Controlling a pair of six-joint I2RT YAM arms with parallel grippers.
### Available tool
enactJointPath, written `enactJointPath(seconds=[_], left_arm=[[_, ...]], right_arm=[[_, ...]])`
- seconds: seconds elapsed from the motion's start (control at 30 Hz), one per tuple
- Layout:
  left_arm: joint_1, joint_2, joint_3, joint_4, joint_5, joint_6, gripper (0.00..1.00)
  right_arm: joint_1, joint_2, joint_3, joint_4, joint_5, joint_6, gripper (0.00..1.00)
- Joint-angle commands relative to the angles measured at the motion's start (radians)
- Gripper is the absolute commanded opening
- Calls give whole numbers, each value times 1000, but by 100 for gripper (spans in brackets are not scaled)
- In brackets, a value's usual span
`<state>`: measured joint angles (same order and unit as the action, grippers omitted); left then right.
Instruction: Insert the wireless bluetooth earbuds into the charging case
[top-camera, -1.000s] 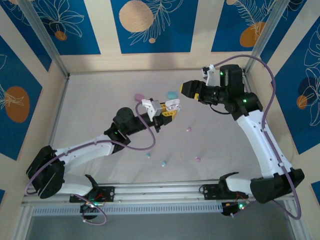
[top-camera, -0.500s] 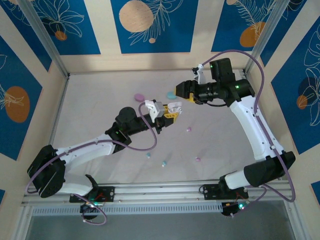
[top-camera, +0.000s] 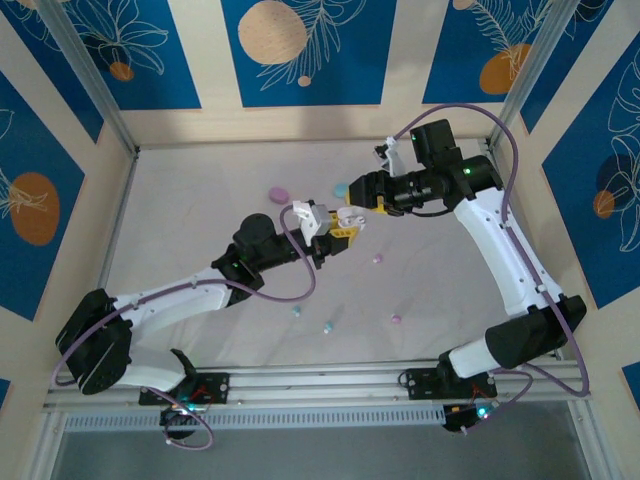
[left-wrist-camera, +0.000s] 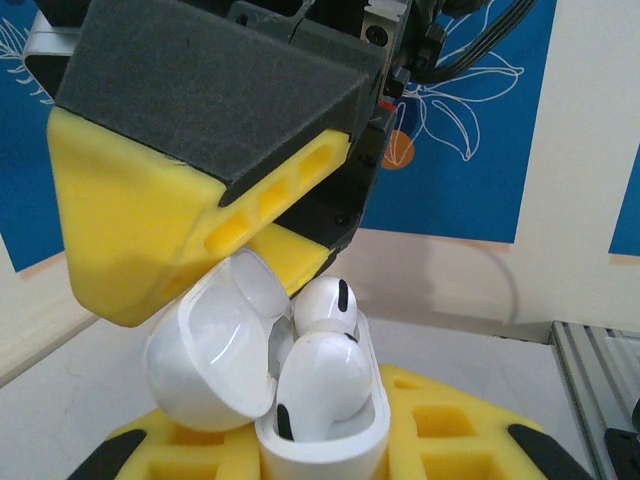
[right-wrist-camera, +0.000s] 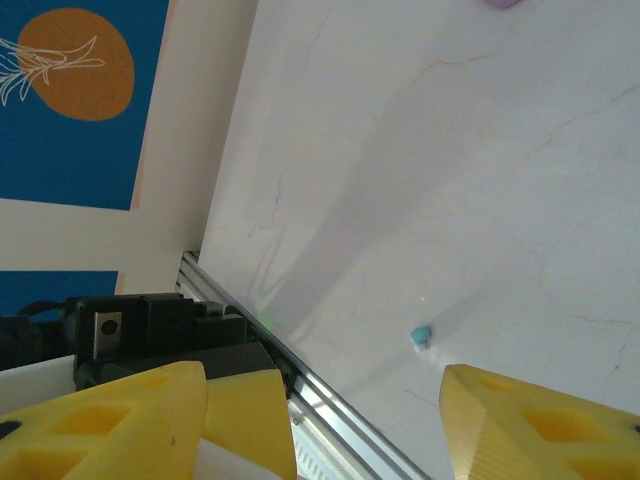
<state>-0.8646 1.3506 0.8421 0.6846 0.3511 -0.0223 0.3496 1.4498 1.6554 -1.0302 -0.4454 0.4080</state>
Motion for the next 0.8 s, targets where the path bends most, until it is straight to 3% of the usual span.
enactJointPath(seconds=[0.0,0.47,0.77], left_arm=[[-11,-8,10,75,-31,19,14],[-11,-21,-9,83,-80,22,15],[-10,-22,-9,76,-87,18,15]], right_arm=[[14,-7,10,-82,-24,-43,62],[14,-61,-42,-82,-100,-64,60],[4,-82,-34,-78,-19,-56,63]])
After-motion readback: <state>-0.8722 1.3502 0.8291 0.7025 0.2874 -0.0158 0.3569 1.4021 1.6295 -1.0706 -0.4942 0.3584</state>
